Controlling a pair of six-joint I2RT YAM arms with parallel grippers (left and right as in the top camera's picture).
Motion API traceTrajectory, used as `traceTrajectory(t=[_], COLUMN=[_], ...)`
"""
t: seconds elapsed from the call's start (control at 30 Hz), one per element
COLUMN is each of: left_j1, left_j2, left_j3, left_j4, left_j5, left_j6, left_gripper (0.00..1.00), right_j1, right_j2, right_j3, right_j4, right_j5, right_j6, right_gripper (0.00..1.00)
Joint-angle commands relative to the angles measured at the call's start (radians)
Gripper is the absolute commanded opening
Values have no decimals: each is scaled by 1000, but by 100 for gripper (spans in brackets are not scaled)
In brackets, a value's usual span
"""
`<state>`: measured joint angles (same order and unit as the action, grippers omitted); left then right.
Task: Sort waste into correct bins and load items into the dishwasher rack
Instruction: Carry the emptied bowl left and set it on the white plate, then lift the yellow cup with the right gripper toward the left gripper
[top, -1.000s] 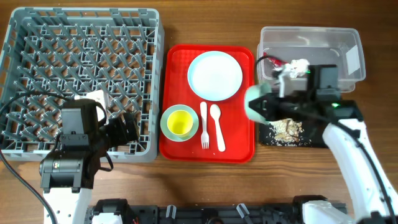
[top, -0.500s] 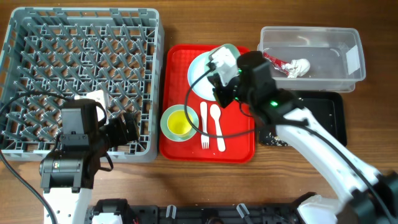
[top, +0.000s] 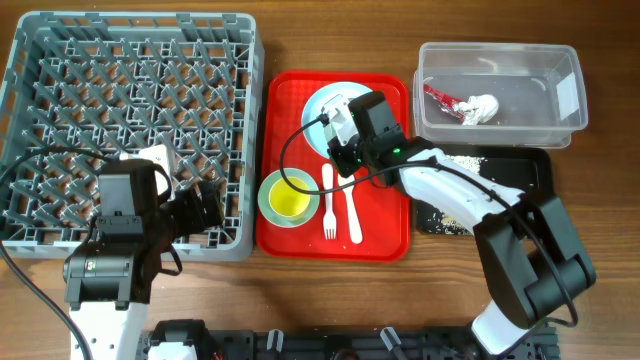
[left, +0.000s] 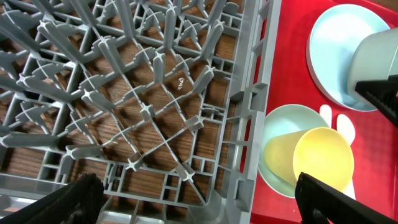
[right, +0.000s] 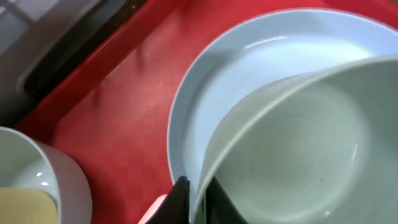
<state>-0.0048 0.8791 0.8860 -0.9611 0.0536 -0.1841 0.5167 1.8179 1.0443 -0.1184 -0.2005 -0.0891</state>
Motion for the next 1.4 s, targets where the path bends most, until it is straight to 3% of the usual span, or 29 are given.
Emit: traceTrajectory(t=[0.0,0.03,0.17,0.3,0.33,0.37,0.4,0.47,0.57,0.7,0.93,1.13,1.37], left_j1=[-4,-4,-4,-4,-4,-4,-4,-4,-4,-4,-4,-4,-4], left_j2=[-2,-2,-2,-2,-2,-2,-2,-2,-2,-2,-2,-2,-2], left_j3=[18,18,18,18,18,18,18,18,18,18,18,18,18], left_j4=[3,3,3,3,2,3,3,3,3,3,3,2,4], left_j5=[13,13,13,13,13,13,13,13,13,13,13,13,79], left_j6=[13,13,13,13,13,13,12,13,13,13,13,13,12], left_gripper=[100,100,100,100,100,100,100,100,100,100,100,100,100], right_j1=[4,4,1,1,1,2,3,15,71,138,192,204,146], right_j2=[-2,-16,-118,-280,-317,-336,-351,-349,-325,-249,-77,-17,-128], right_j3=[18,23,101,171,171,170,169,163,126,125,125,126,175], right_j4=[-32,-53,-233,-385,-392,-395,-396,-409,-435,-501,-499,-488,-562], right_j5=[-10,-9,-9,-116,-167,-204,-245,-274,-257,-116,-98,-87,-51], right_j6=[50,66,66,141,195,236,313,417,436,536,643,695,690], right_gripper=[34,51,82,100,100,97,86,83,70,66,44,4,4])
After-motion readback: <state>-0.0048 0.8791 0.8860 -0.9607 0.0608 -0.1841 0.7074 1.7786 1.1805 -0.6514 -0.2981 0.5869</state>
